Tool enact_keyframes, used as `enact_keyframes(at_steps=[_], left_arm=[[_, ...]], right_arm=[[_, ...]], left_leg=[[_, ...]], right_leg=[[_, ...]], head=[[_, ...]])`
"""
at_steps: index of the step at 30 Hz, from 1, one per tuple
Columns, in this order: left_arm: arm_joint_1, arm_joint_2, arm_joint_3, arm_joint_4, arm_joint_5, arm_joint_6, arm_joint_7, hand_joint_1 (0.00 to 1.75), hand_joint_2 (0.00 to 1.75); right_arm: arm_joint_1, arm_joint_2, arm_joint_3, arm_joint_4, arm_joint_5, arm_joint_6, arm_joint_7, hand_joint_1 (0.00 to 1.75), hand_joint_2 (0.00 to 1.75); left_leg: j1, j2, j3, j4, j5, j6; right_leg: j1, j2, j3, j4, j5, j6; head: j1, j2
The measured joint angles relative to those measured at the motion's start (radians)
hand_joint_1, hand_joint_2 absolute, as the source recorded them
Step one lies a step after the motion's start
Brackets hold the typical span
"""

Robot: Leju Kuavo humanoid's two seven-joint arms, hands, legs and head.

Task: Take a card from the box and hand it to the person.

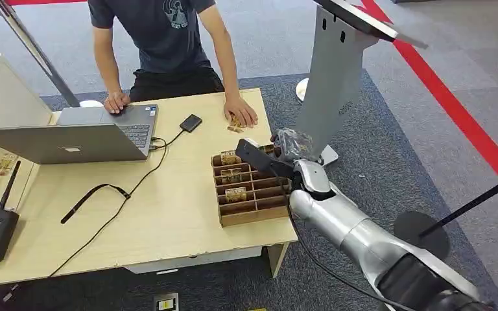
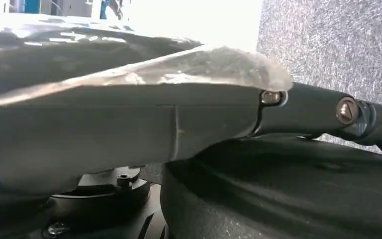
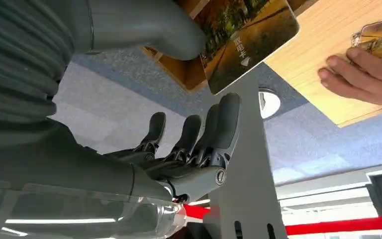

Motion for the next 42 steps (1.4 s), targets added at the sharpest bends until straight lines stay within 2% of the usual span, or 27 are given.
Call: enact_keyframes(at_steps=[6, 7, 9, 11, 16, 42], left_arm=[[0.001, 0.003, 0.000, 0.000, 0.001, -0.007, -0.004, 0.00, 1.75], [0.001, 0.003, 0.000, 0.000, 0.001, -0.009, -0.004, 0.00, 1.75], [0.001, 0.004, 0.000, 0.000, 0.001, -0.010, -0.005, 0.00, 1.75], [0.001, 0.004, 0.000, 0.000, 0.001, -0.011, -0.005, 0.00, 1.75], [0.001, 0.005, 0.000, 0.000, 0.001, -0.013, -0.006, 0.00, 1.75], [0.002, 0.011, 0.000, 0.000, -0.006, -0.035, -0.009, 0.00, 1.75]], right_arm=[[0.000, -0.002, 0.000, 0.001, 0.000, -0.003, -0.001, 1.03, 1.75], [0.000, -0.002, 0.000, 0.001, 0.000, -0.003, -0.001, 1.12, 1.75], [0.000, -0.003, 0.000, 0.001, 0.000, -0.005, -0.002, 1.13, 1.75], [0.000, -0.004, 0.000, 0.001, 0.000, -0.005, -0.002, 1.03, 1.75], [0.000, -0.007, 0.000, 0.001, -0.002, -0.006, -0.002, 0.94, 1.75], [0.008, -0.023, 0.000, -0.005, 0.006, -0.011, 0.002, 0.93, 1.75]], left_leg=[[0.000, 0.000, 0.000, 0.000, 0.000, 0.000], [0.000, 0.000, 0.000, 0.000, 0.000, 0.000], [0.000, 0.000, 0.000, 0.000, 0.000, 0.000], [0.000, 0.000, 0.000, 0.000, 0.000, 0.000], [0.000, 0.000, 0.000, 0.000, 0.000, 0.000], [0.000, 0.000, 0.000, 0.000, 0.000, 0.000]], right_leg=[[0.000, 0.000, 0.000, 0.000, 0.000, 0.000], [0.000, 0.000, 0.000, 0.000, 0.000, 0.000], [0.000, 0.000, 0.000, 0.000, 0.000, 0.000], [0.000, 0.000, 0.000, 0.000, 0.000, 0.000], [0.000, 0.000, 0.000, 0.000, 0.000, 0.000], [0.000, 0.000, 0.000, 0.000, 0.000, 0.000]], head=[[0.000, 0.000], [0.000, 0.000], [0.000, 0.000], [0.000, 0.000], [0.000, 0.000], [0.000, 0.000]])
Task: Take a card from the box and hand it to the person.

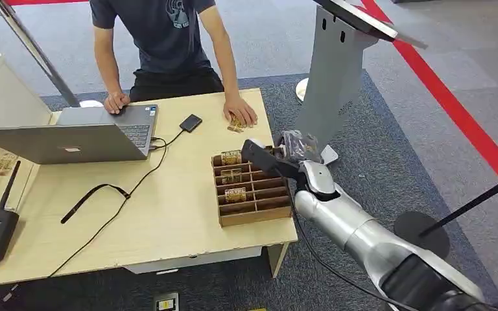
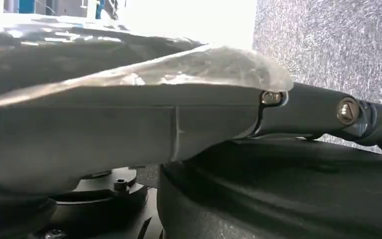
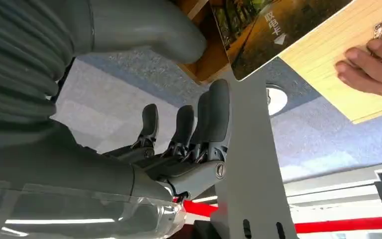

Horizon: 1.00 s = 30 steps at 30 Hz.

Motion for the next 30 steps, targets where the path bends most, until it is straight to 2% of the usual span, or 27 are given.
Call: enact_keyframes(at_steps=[14, 30], left_arm=[[0.001, 0.001, 0.000, -0.001, 0.000, 0.000, 0.000, 0.00, 1.75], [0.001, 0.001, 0.000, -0.003, 0.001, 0.004, 0.002, 0.00, 1.75]], right_arm=[[-0.012, 0.012, 0.000, 0.003, 0.003, 0.000, -0.013, 0.96, 1.75], [-0.025, 0.042, 0.001, 0.014, 0.005, -0.003, -0.032, 0.91, 1.75]], left_leg=[[0.000, 0.000, -0.001, 0.000, 0.000, 0.000], [0.000, 0.000, 0.000, 0.000, 0.000, 0.000]], right_leg=[[0.000, 0.000, 0.000, 0.000, 0.000, 0.000], [0.000, 0.000, 0.000, 0.000, 0.000, 0.000]], head=[[0.000, 0.000], [0.000, 0.000]])
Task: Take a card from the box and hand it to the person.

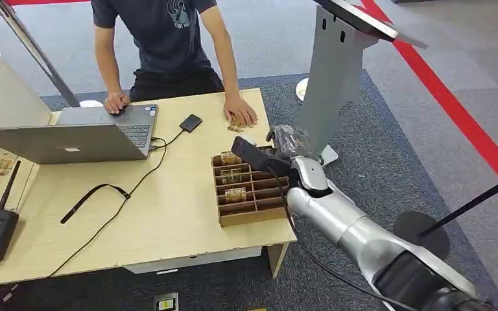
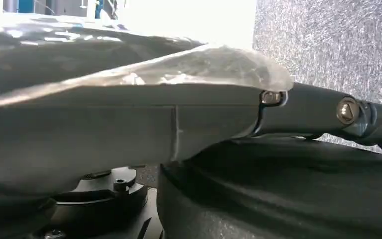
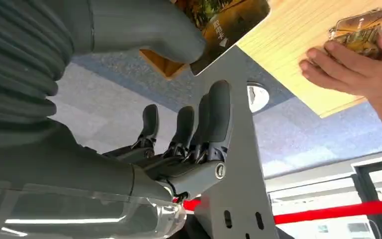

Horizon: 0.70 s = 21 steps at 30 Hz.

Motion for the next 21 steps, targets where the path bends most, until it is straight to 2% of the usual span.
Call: enact_keyframes(at_steps=[21], left_arm=[[-0.002, -0.001, 0.000, -0.006, -0.001, 0.018, 0.013, 0.00, 1.75]], right_arm=[[-0.014, 0.042, 0.006, 0.039, 0.010, 0.012, -0.009, 0.93, 1.75]], left_leg=[[0.001, 0.000, 0.001, 0.000, 0.000, 0.000]], right_leg=[[0.000, 0.000, 0.001, 0.000, 0.000, 0.000]], head=[[0.000, 0.000]])
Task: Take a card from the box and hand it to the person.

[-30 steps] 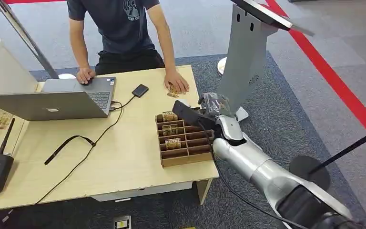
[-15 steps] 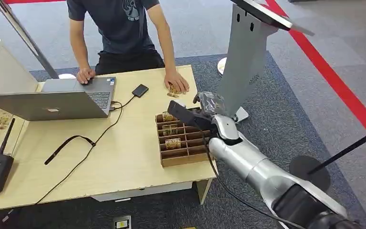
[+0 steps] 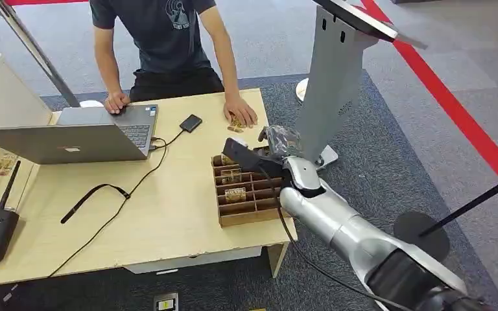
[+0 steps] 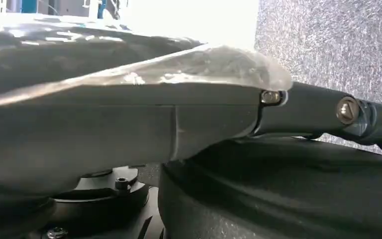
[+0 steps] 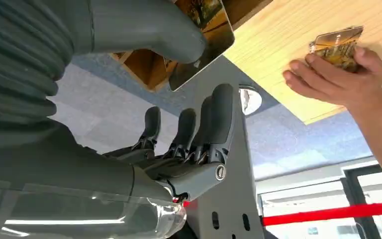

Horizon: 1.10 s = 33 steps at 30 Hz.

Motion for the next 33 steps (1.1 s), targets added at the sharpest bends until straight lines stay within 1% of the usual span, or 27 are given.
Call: enact_keyframes(at_steps=[6, 21, 24, 27, 32, 33], left_arm=[[0.000, 0.000, 0.000, 0.000, 0.000, 0.000, 0.000, 0.00, 1.75], [0.000, 0.000, 0.000, 0.000, -0.002, -0.003, 0.000, 0.00, 1.75], [0.000, 0.000, 0.000, 0.000, -0.003, -0.004, 0.000, 0.00, 1.75], [0.000, 0.000, 0.000, 0.000, -0.003, -0.004, 0.000, 0.00, 1.75], [0.000, 0.000, 0.000, 0.000, -0.003, -0.006, -0.001, 0.00, 1.75], [0.000, 0.000, 0.000, 0.000, -0.003, -0.006, -0.001, 0.00, 1.75]], right_arm=[[-0.003, 0.001, 0.000, 0.011, -0.007, -0.002, 0.002, 0.91, 1.75], [-0.004, -0.004, 0.000, 0.017, -0.009, -0.002, 0.011, 0.98, 1.75], [-0.004, -0.005, 0.000, 0.017, -0.011, -0.001, 0.011, 0.94, 1.75], [-0.004, -0.005, 0.000, 0.018, -0.011, -0.001, 0.011, 0.96, 1.75], [-0.005, -0.006, 0.000, 0.020, -0.011, -0.001, 0.011, 0.89, 1.75], [-0.005, -0.007, 0.000, 0.021, -0.011, -0.002, 0.011, 0.91, 1.75]], left_leg=[[0.000, 0.000, 0.000, 0.000, 0.000, 0.000], [0.000, 0.000, 0.000, 0.000, 0.000, 0.000], [0.000, 0.000, 0.000, 0.000, 0.000, 0.000], [0.000, 0.000, 0.000, 0.000, 0.000, 0.000], [0.000, 0.000, 0.000, 0.000, 0.000, 0.000], [0.000, 0.000, 0.000, 0.000, 0.000, 0.000]], right_leg=[[0.000, 0.000, 0.000, 0.000, 0.000, 0.000], [0.000, 0.000, 0.000, 0.000, 0.000, 0.000], [0.000, 0.000, 0.000, 0.000, 0.000, 0.000], [0.000, 0.000, 0.000, 0.000, 0.000, 0.000], [0.000, 0.000, 0.000, 0.000, 0.000, 0.000], [0.000, 0.000, 0.000, 0.000, 0.000, 0.000]], head=[[0.000, 0.000], [0.000, 0.000], [0.000, 0.000], [0.000, 0.000], [0.000, 0.000], [0.000, 0.000]])
